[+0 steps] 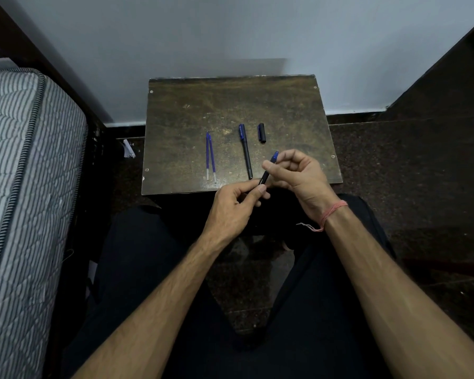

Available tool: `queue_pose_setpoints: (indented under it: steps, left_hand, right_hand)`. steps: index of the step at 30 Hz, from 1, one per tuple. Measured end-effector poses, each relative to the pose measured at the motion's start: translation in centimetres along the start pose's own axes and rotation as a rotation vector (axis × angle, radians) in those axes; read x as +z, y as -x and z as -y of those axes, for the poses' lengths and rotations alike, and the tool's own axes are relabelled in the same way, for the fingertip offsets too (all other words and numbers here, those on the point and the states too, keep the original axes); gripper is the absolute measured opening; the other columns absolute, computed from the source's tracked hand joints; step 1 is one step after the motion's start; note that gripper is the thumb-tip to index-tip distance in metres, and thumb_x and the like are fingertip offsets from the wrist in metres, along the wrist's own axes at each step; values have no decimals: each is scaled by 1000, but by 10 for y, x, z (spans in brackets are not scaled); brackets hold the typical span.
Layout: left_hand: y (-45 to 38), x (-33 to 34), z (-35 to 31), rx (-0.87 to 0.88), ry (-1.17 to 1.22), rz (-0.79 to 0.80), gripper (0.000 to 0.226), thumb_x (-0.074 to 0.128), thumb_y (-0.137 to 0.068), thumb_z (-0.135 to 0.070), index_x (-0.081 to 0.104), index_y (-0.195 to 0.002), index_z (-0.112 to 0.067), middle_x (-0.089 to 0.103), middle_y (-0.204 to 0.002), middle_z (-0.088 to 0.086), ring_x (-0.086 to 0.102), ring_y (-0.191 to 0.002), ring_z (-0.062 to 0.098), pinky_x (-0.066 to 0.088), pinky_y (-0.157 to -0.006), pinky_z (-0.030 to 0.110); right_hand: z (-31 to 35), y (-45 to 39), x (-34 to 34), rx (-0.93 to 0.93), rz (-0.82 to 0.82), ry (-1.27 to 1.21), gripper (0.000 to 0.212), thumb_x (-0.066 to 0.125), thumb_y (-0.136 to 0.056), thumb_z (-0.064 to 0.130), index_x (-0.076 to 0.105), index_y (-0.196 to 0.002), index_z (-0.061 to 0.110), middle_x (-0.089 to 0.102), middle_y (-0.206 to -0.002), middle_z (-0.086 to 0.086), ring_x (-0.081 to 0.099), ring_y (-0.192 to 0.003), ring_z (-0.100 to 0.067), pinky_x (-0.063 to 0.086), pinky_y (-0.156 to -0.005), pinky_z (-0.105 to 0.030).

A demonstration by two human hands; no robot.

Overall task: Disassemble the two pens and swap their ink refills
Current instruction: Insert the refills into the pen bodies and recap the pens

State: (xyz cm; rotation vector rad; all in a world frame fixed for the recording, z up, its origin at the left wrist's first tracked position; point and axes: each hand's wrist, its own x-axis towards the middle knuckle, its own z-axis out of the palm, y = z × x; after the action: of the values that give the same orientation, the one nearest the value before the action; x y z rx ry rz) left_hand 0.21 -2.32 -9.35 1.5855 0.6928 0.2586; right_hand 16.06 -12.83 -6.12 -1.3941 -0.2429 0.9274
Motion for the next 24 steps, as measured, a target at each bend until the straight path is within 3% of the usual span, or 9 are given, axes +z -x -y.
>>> queue_pose_setpoints:
  steps: [5,7,11,14,16,18,22,24]
  left_hand:
    - [-1,1,-2,-10,21,3,23,68,-113,-28,85,-127,-22,86,-98,-6,70,-80,-1,55,-77,16]
    - [0,1,-2,-4,9,0,22,69,-112,-28,85,-127,-24,87,-99,-5,71,-81,0,58,-82,19]
    - [1,1,0,12,-3,16,21,71,-111,-29,86,-126,-27,87,-98,-6,73,-81,1,60,-83,18]
    - [-1,4,0,-10,22,-4,20,70,-112,-28,86,-125,-26,87,-99,-5,72,-78,5,56,-75,18]
    - [-2,4,-1,-33,46,-34,19,70,-112,-28,86,-123,-26,88,-100,-4,72,-76,5,53,-70,16]
    - [-4,3,-1,-36,45,-42,20,70,-112,-28,85,-124,-25,88,-101,-4,74,-75,5,52,-69,13]
    - [-1,2,-1,-17,59,-7,23,69,-113,-25,84,-129,-19,88,-103,-3,76,-76,4,53,-69,11]
    - [0,4,-2,-14,64,0,23,68,-113,-24,84,-129,-20,88,-103,-2,76,-75,5,53,-69,11]
  right_hand:
    - [1,0,-3,-3,111,-43,33,77,-101,18,74,-134,17,79,-128,-8,78,-107,-16,64,-88,-32]
    - [1,1,-5,-27,98,-10,29,80,-98,14,79,-127,16,82,-119,-12,80,-103,-18,65,-87,-31]
    - [-3,0,-1,-78,-43,113,21,94,-84,15,81,-99,11,79,-90,-12,79,-71,-20,65,-73,-26]
    - [-2,-2,3,-41,-10,74,13,77,-103,22,79,-112,12,81,-110,-12,79,-90,-20,66,-80,-29]
    - [0,-1,4,-10,59,15,24,61,-113,19,74,-131,11,79,-131,-13,77,-110,-24,65,-91,-35]
    - [1,1,4,-34,76,29,28,61,-111,8,70,-138,5,81,-123,-12,78,-107,-21,66,-92,-35]
    - [2,3,5,-109,-53,157,50,85,-94,6,63,-137,5,80,-91,-4,79,-75,-20,67,-78,-35]
    - [3,2,7,-103,-63,140,56,86,-93,11,60,-141,5,77,-96,-5,77,-79,-18,66,-79,-36]
